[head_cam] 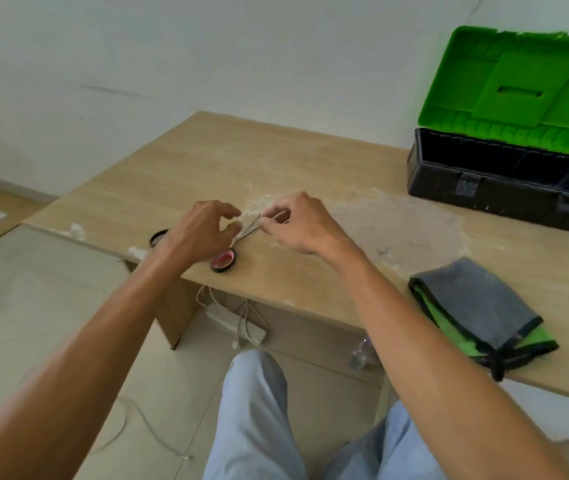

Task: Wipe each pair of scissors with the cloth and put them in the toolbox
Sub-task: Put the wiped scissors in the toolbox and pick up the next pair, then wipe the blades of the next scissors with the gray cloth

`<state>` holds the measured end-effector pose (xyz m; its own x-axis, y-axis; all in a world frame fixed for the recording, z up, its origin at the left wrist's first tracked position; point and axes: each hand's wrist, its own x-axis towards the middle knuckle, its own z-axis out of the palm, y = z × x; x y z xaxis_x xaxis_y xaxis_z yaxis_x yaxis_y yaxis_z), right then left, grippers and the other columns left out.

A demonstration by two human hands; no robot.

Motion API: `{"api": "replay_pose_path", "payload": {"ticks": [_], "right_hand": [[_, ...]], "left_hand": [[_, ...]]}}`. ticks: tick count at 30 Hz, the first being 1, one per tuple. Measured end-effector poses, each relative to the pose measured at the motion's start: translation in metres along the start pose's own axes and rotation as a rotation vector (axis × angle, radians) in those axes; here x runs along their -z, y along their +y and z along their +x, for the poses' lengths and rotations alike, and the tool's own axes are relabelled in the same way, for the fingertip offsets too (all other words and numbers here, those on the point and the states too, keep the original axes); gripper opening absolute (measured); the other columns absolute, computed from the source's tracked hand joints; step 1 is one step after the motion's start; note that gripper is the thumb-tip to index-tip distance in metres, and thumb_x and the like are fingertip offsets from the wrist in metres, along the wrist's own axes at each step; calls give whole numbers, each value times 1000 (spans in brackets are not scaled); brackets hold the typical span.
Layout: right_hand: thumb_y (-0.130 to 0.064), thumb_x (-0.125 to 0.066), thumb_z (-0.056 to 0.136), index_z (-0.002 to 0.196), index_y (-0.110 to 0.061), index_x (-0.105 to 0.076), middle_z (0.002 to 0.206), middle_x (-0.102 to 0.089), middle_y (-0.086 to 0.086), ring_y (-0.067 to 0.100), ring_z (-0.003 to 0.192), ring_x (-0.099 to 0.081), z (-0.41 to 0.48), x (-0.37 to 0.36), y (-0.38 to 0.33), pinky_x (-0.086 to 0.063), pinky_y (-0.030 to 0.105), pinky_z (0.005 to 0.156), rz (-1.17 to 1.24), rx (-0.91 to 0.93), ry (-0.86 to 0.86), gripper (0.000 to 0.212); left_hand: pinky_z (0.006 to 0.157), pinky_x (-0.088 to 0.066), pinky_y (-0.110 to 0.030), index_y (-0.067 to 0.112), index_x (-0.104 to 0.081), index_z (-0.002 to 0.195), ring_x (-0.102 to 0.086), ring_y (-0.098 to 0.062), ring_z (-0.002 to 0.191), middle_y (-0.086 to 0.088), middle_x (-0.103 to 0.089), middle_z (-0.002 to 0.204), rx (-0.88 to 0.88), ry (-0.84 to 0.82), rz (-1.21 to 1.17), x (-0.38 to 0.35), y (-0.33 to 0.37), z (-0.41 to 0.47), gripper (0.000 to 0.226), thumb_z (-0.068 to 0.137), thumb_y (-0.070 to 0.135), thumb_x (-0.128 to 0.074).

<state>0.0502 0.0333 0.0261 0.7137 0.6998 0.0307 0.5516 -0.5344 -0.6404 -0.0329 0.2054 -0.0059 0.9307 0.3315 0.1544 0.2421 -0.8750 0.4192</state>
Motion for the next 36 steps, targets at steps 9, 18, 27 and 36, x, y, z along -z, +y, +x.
{"api": "replay_pose_path", "payload": {"ticks": [9, 18, 27, 36], "right_hand": [[-52, -88, 74, 81, -4, -78, 68, -70, 3, 17, 54, -57, -5, -73, -26, -36, 25, 44, -97, -74, 12, 49], [-29, -93, 71, 110, -13, -68, 95, -78, 1, 18, 84, -75, -23, -51, -12, -62, 35, 70, 233, -263, 44, 49], [-19, -80, 89, 109, -2, -77, 89, -81, 8, 11, 78, -74, -97, 16, 36, -55, 17, 54, 925, -319, 2, 25], [-28, -80, 75, 95, 1, -83, 81, -77, 9, 9, 63, -62, -152, 34, 80, -53, 15, 53, 1051, -451, 136, 36]], "left_hand": [[84, -54, -42, 12, -70, 119, -64, -27, 99, -10, -71, 114, 44, -80, 91, 12, -27, -42, 32, 89, 14, -61], [80, -57, -20, 14, -60, 133, -69, -5, 92, 3, -71, 113, 48, 83, -282, 4, -13, -49, 53, 83, 21, -77], [88, -55, -22, 15, -72, 116, -73, -15, 98, 0, -77, 106, 119, -57, -1094, 0, 67, -69, 37, 79, 13, -80], [84, -58, -23, -1, -67, 118, -72, -25, 103, -16, -74, 113, 456, -57, -1753, -46, 120, -73, 34, 85, 4, -66]]}}
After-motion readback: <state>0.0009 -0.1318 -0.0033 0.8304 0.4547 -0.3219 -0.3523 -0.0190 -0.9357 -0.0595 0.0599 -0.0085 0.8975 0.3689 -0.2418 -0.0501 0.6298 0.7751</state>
